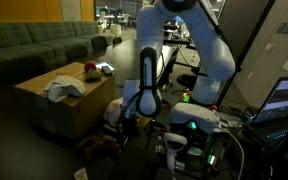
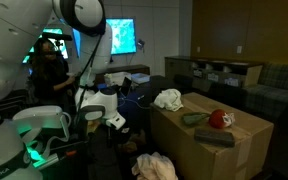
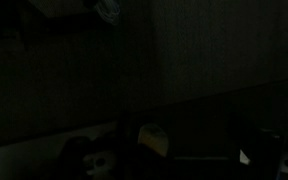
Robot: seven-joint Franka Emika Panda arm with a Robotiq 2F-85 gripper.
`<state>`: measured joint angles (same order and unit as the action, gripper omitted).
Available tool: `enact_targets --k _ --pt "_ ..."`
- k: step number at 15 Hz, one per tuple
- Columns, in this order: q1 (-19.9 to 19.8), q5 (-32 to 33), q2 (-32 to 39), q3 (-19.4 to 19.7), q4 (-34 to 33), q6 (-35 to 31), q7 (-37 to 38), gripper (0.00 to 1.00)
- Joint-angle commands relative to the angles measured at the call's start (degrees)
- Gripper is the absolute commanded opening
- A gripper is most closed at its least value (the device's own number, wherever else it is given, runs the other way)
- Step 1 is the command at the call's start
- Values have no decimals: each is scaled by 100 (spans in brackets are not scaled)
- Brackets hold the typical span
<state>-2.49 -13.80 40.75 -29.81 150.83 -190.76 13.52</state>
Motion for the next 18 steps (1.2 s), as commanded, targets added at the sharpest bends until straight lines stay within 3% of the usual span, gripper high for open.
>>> enact_targets --k 1,4,13,18 --pt "172 229 315 190 -296 -251 152 100" --pt "217 290 420 297 -421 -295 132 100" --pt "875 226 624 1126 -785 -506 76 100" --pt "891 243 584 1324 -813 -639 56 100"
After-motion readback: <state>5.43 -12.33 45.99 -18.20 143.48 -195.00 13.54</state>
